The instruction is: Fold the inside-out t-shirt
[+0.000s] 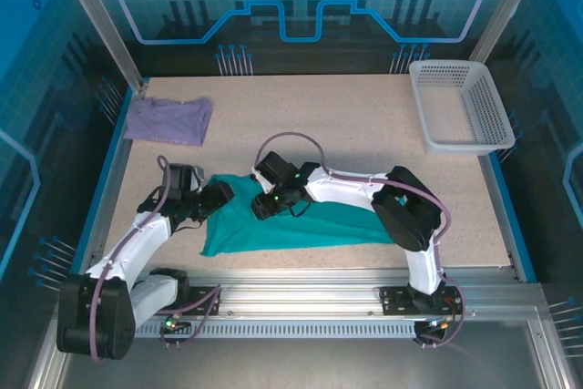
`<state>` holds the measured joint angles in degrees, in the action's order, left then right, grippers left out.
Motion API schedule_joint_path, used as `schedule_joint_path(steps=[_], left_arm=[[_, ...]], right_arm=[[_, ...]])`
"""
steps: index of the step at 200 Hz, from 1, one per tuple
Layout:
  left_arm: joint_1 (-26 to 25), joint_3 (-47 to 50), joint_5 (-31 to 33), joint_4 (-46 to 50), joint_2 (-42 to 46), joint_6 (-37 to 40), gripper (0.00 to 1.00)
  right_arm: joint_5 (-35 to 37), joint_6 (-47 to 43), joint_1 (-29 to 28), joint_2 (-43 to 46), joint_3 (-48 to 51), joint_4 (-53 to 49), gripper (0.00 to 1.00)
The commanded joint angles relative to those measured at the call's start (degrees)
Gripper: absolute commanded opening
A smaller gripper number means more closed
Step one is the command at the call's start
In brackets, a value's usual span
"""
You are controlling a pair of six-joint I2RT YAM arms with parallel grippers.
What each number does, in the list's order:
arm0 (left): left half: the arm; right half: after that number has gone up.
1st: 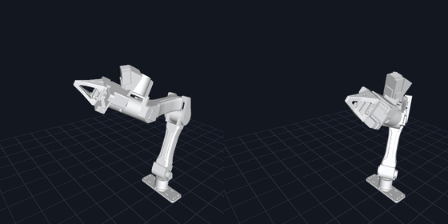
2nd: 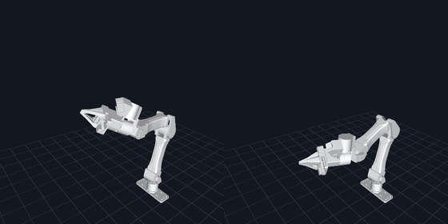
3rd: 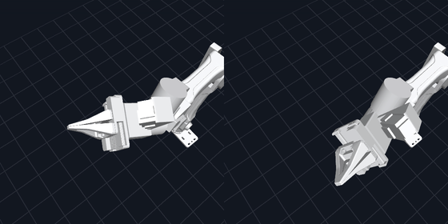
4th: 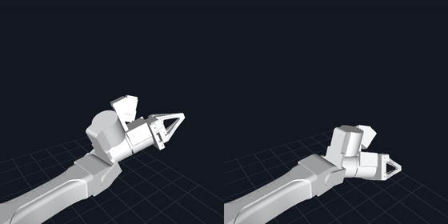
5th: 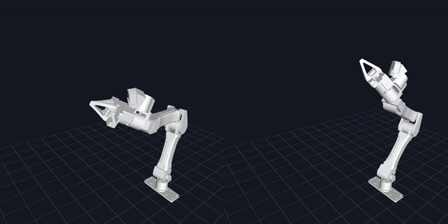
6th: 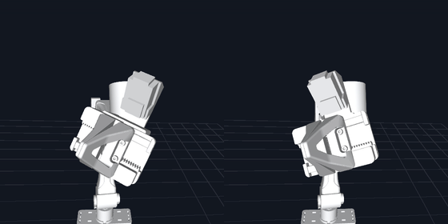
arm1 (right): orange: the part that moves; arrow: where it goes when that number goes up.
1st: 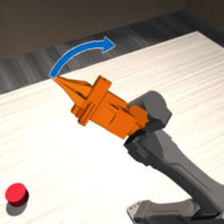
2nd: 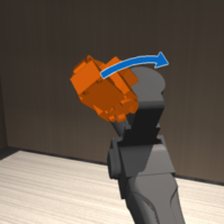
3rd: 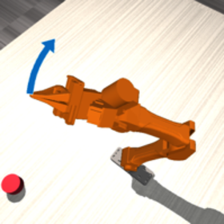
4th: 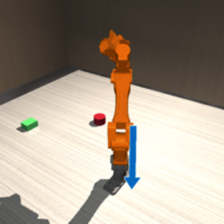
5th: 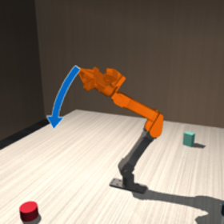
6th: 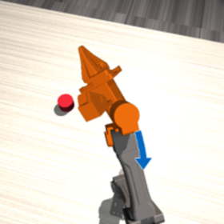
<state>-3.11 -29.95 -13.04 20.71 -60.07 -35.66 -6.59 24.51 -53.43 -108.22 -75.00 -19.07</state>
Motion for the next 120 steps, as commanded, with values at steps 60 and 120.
schedule_joint_path(steps=[60, 120], left_arm=[[0.26, -7.32, 7.22, 5.51, -16.20, 5.54, 0.99], [-6.89, -4.40, -3.16, -1.93, -16.22, 4.25, 0.90]], right_arm=[[-0.79, -0.18, 4.20, 14.57, 14.07, 7.37, 0.69], [-0.68, 1.05, 5.66, 14.36, 16.48, 8.04, 0.69]])
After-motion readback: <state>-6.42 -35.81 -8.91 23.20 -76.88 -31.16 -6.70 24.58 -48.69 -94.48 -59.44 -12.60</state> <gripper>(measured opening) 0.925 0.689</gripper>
